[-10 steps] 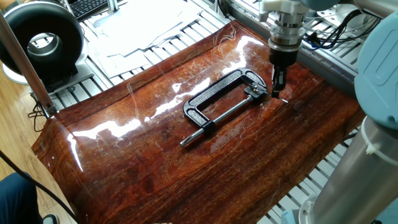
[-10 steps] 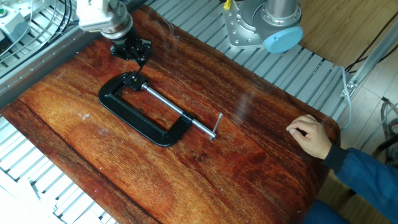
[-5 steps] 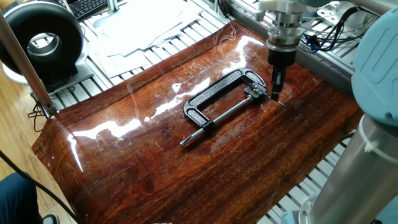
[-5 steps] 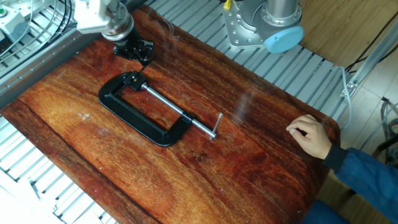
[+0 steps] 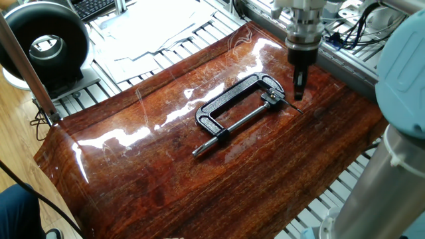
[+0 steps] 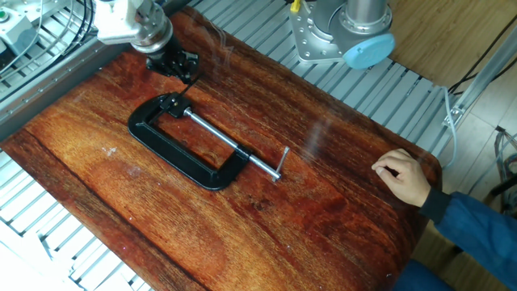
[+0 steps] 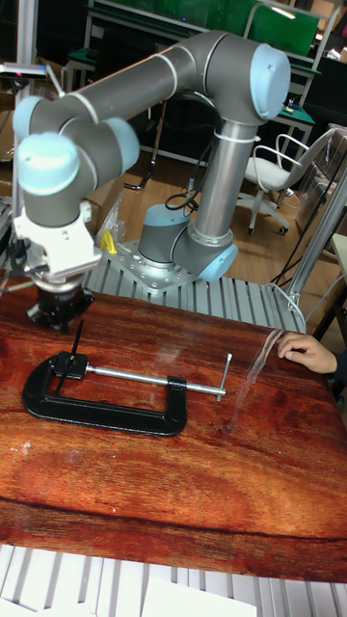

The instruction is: Turn the hands of a clock

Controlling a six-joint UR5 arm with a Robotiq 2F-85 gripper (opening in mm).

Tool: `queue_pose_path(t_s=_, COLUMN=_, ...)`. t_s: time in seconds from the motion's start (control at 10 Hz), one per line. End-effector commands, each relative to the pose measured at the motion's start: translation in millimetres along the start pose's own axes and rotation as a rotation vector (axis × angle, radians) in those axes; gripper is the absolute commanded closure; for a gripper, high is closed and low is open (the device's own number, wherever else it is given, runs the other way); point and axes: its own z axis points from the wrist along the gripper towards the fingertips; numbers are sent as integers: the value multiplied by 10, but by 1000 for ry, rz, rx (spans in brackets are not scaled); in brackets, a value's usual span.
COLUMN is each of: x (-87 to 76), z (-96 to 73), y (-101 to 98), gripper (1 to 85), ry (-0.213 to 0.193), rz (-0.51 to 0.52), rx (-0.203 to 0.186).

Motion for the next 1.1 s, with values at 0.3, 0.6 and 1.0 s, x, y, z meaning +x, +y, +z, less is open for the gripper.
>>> queue_pose_path(t_s=0.3, x=-635, z=-1104, y=364, gripper=847, ry=-64, rz=282, rx=127)
queue_pose_path(t_s=0.6, x=-1214, z=-1250, y=708, gripper=847, ry=-149, rz=432, rx=133)
queue_pose_path(t_s=1.0, x=-1387, z=-1269, y=780, gripper=847, ry=-187, rz=386, rx=127)
